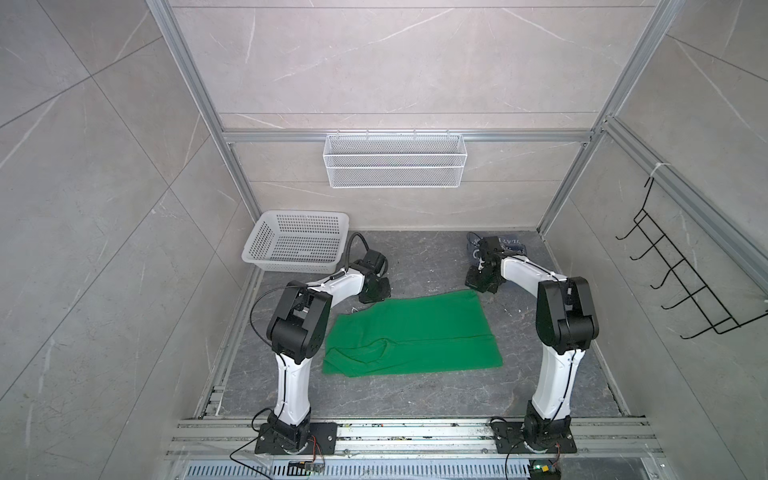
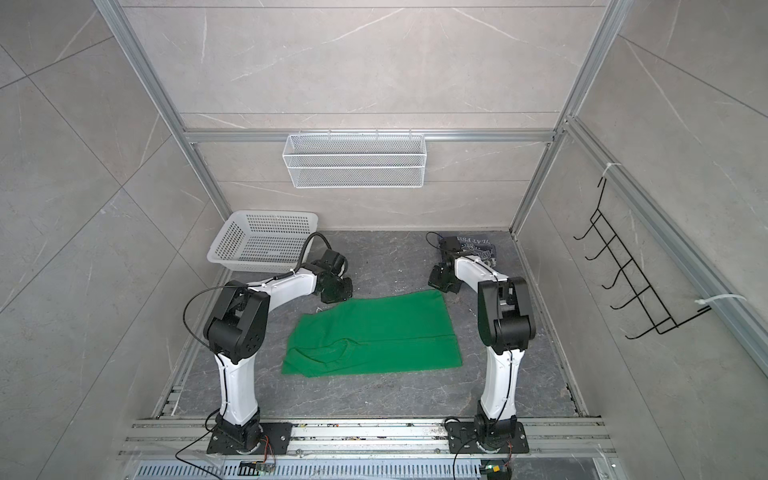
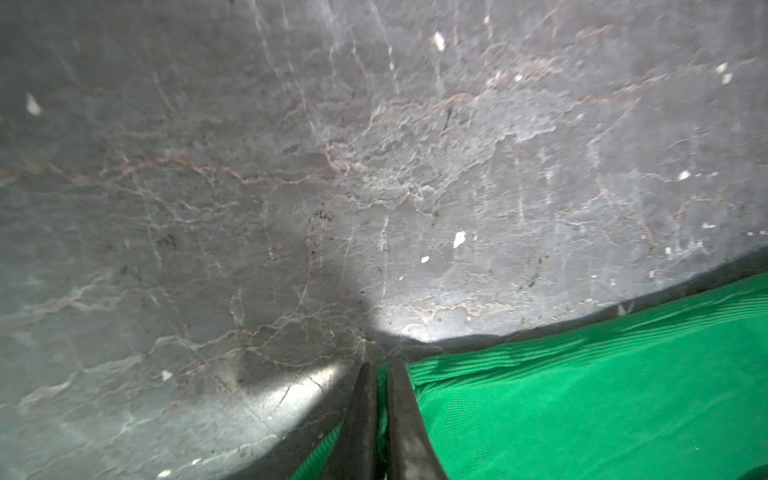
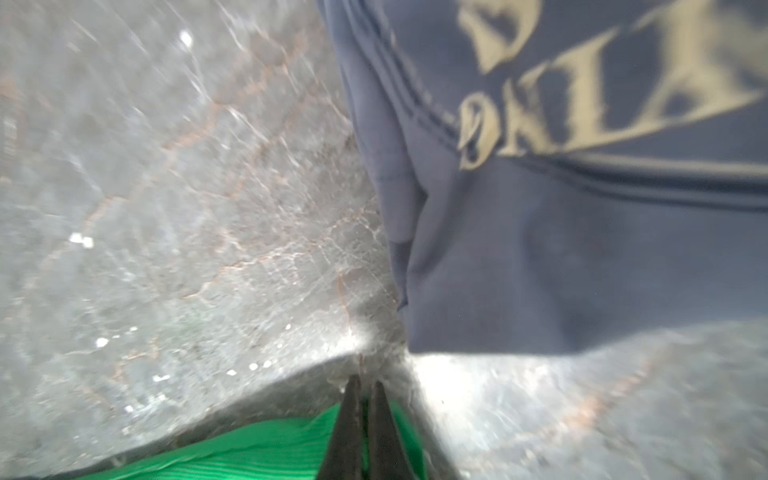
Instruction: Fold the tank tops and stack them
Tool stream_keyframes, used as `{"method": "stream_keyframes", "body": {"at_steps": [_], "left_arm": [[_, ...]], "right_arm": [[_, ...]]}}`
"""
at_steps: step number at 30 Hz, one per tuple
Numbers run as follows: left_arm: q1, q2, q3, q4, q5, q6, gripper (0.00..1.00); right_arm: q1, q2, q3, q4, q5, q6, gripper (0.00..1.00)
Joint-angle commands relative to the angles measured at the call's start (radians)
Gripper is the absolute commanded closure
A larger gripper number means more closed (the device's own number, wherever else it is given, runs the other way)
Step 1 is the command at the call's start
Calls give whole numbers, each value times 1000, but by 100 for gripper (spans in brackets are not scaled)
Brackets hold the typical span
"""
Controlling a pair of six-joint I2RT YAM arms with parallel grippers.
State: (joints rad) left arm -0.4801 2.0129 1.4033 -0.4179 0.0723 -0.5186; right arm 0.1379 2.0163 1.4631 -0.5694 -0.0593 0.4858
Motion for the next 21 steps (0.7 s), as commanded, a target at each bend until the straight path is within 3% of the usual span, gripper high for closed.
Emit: {"method": "stream_keyframes", "body": {"at_steps": [1, 13, 21], "left_arm": [[-4, -84, -4, 32, -20, 35, 96], [-4, -139, -41, 88, -43, 72, 96], [-45, -182, -88, 108, -66, 97, 97]], "right_arm": [[5, -67, 5, -20, 36, -1, 100], [5, -119, -14, -8, 56, 1, 100], [5, -182, -116, 33, 53, 14, 100]]}}
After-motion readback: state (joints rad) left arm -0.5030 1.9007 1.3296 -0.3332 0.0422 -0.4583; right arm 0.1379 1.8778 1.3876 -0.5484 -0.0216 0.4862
